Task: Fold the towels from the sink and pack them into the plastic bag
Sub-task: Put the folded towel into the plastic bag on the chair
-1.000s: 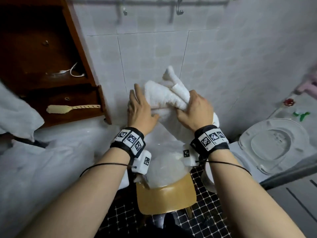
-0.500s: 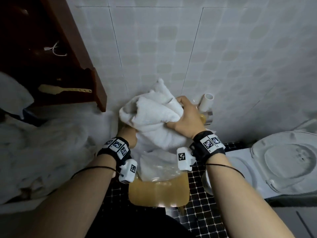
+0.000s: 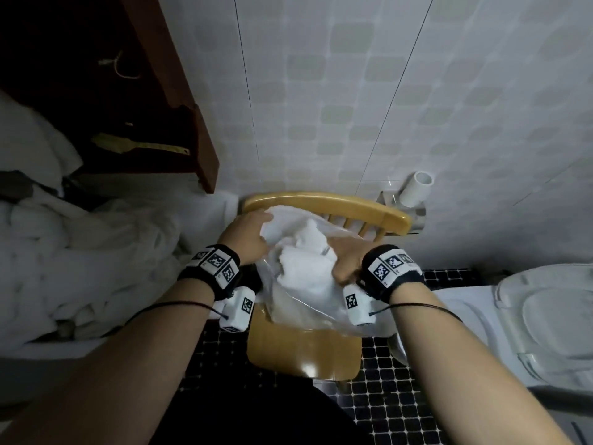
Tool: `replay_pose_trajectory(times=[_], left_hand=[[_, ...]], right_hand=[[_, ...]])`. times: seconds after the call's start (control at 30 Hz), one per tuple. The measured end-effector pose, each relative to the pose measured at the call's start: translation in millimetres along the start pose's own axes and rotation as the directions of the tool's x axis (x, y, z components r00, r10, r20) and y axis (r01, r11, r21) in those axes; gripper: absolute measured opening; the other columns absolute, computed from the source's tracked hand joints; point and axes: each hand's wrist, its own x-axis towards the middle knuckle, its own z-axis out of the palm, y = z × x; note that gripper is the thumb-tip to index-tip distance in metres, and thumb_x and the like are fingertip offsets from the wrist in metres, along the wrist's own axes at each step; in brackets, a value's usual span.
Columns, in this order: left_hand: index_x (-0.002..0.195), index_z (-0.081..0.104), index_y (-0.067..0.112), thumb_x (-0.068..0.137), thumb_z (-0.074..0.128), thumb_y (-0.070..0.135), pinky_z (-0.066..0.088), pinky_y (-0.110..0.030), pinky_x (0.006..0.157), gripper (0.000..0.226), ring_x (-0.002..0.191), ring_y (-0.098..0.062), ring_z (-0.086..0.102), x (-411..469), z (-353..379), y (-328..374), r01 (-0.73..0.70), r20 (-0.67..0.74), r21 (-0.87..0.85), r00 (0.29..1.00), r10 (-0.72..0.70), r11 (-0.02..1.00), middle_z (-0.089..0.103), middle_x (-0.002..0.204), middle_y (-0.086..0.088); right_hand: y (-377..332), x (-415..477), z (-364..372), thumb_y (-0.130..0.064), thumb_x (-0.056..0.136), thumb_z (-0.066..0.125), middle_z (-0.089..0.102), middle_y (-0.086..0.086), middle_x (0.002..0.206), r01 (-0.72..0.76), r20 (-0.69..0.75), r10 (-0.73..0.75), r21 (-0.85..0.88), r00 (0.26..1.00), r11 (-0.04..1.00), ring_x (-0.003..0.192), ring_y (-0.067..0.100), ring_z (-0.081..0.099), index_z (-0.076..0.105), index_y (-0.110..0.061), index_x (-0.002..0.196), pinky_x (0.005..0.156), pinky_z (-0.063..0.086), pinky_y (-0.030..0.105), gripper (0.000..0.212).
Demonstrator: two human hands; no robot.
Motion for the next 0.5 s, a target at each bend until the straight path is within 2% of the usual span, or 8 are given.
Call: replay_pose_trajectory(times=[0.1, 0.17, 0.23, 0.33, 0.37, 0.43, 0.5], left_hand=[[0.163, 0.034, 0.024, 0.094, 0.065, 0.005, 0.022, -0.031, 0.127, 0.078, 0.159, -0.020, 0.022, -13, -12, 27, -0.118, 0.175, 0.071, 0.979, 0.105, 0.990, 0.020, 0.174, 0.003], [0.165, 0.029, 0.021, 0.096, 0.066, 0.005, 0.015, -0.025, 0.124, 0.080, 0.160, -0.019, 0.015, -15, -16, 39, -0.197, 0.289, 0.125, 0.945, 0.154, 0.972, 0.014, 0.174, 0.003], [0.166, 0.026, 0.015, 0.096, 0.066, 0.005, 0.015, -0.021, 0.119, 0.081, 0.160, -0.019, 0.016, -12, -16, 43, -0.218, 0.342, 0.147, 0.927, 0.157, 0.965, 0.017, 0.174, -0.002], [0.169, 0.010, 0.026, 0.093, 0.073, 0.016, 0.027, -0.031, 0.124, 0.099, 0.158, -0.022, 0.025, -5, -9, 39, -0.222, 0.352, 0.189, 0.925, 0.145, 0.956, 0.017, 0.175, 0.002], [0.169, 0.008, 0.031, 0.092, 0.076, 0.025, 0.032, -0.035, 0.124, 0.103, 0.157, -0.023, 0.029, -4, -4, 37, -0.234, 0.359, 0.197, 0.921, 0.152, 0.952, 0.019, 0.174, 0.003], [0.167, 0.010, 0.035, 0.090, 0.077, 0.039, 0.036, -0.041, 0.122, 0.102, 0.154, -0.025, 0.034, -1, 4, 34, -0.239, 0.390, 0.192, 0.909, 0.150, 0.952, 0.026, 0.172, 0.002], [0.167, 0.013, 0.036, 0.089, 0.075, 0.031, 0.040, -0.046, 0.118, 0.100, 0.152, -0.027, 0.036, 1, 7, 36, -0.231, 0.417, 0.195, 0.899, 0.132, 0.953, 0.029, 0.171, 0.000]], right_hand=[[0, 31, 22, -0.014, 0.083, 0.064, 0.072, 0.006, 0.113, -0.074, -0.129, 0.048, -0.206, 0.991, 0.976, 0.108, 0.030, 0.067, 0.064, -0.016, 0.116, 0.083, 0.051, 0.035, 0.033], [3, 49, 37, -0.023, 0.091, 0.062, 0.067, 0.012, 0.126, -0.133, -0.191, 0.085, -0.251, 0.978, 0.959, 0.114, 0.033, 0.065, 0.061, -0.017, 0.127, 0.097, 0.053, 0.043, 0.037], [8, 67, 52, -0.028, 0.093, 0.060, 0.059, 0.016, 0.131, -0.171, -0.263, 0.094, -0.289, 0.960, 0.942, 0.116, 0.036, 0.062, 0.054, -0.017, 0.138, 0.099, 0.052, 0.045, 0.046], [13, 83, 74, -0.028, 0.089, 0.063, 0.061, 0.016, 0.133, -0.073, -0.167, 0.020, -0.318, 0.986, 0.945, 0.121, 0.037, 0.061, 0.056, -0.016, 0.137, 0.099, 0.052, 0.044, 0.050], [16, 89, 81, -0.027, 0.089, 0.062, 0.062, 0.014, 0.135, -0.032, -0.102, 0.001, -0.301, 0.995, 0.953, 0.124, 0.036, 0.060, 0.057, -0.015, 0.137, 0.101, 0.052, 0.044, 0.050], [19, 99, 90, -0.026, 0.091, 0.061, 0.062, 0.010, 0.138, -0.012, -0.061, -0.002, -0.222, 0.998, 0.975, 0.129, 0.036, 0.058, 0.058, -0.017, 0.138, 0.105, 0.050, 0.045, 0.048], [24, 111, 96, -0.021, 0.091, 0.061, 0.060, 0.011, 0.140, -0.027, -0.112, 0.003, -0.209, 0.994, 0.977, 0.129, 0.036, 0.057, 0.057, -0.017, 0.139, 0.104, 0.051, 0.042, 0.048]])
